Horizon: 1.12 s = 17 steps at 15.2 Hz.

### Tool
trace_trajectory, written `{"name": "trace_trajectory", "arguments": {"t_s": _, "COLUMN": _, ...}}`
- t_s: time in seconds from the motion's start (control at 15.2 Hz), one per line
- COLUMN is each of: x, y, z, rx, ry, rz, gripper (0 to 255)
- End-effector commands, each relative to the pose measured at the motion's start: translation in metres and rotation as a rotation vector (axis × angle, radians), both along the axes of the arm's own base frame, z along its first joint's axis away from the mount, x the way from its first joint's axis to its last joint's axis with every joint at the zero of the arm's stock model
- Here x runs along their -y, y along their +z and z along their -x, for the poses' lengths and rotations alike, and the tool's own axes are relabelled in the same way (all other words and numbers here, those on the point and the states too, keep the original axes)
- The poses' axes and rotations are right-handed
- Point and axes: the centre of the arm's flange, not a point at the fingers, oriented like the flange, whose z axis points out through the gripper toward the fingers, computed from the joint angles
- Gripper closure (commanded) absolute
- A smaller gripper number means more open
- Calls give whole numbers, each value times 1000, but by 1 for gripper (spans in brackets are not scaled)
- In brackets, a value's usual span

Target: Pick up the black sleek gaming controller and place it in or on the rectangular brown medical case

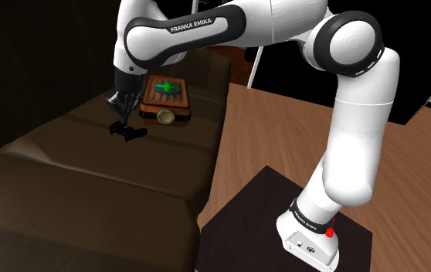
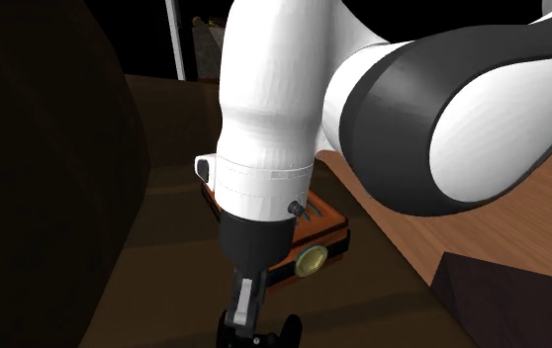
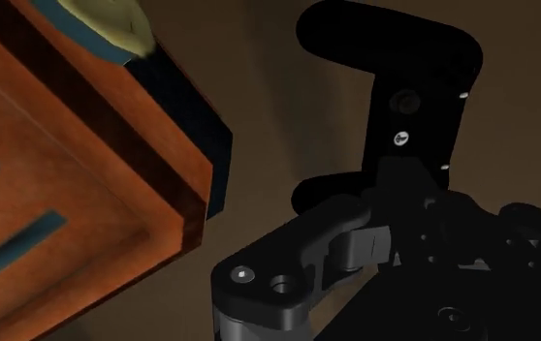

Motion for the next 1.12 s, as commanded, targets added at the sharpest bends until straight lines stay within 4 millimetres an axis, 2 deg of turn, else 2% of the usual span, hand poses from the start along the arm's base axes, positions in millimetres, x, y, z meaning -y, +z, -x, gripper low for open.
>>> {"name": "trace_trajectory", "arguments": {"t_s": 0.0, "x": 0, "y": 0, "z": 0, "rx": 0, "ry": 0, "rz": 0, "gripper": 255}}
{"name": "trace_trajectory", "arguments": {"t_s": 0.07, "x": 0, "y": 0, "z": 0, "rx": 0, "ry": 0, "rz": 0, "gripper": 0}}
{"name": "trace_trajectory", "arguments": {"t_s": 0.2, "x": 24, "y": 0, "z": 31, "rx": 67, "ry": -24, "rz": -149, "gripper": 0}}
{"name": "trace_trajectory", "arguments": {"t_s": 0.66, "x": 13, "y": -35, "z": 26, "rx": 67, "ry": -24, "rz": -149, "gripper": 0}}
{"name": "trace_trajectory", "arguments": {"t_s": 1.06, "x": 12, "y": -38, "z": 25, "rx": 67, "ry": -24, "rz": -149, "gripper": 0}}
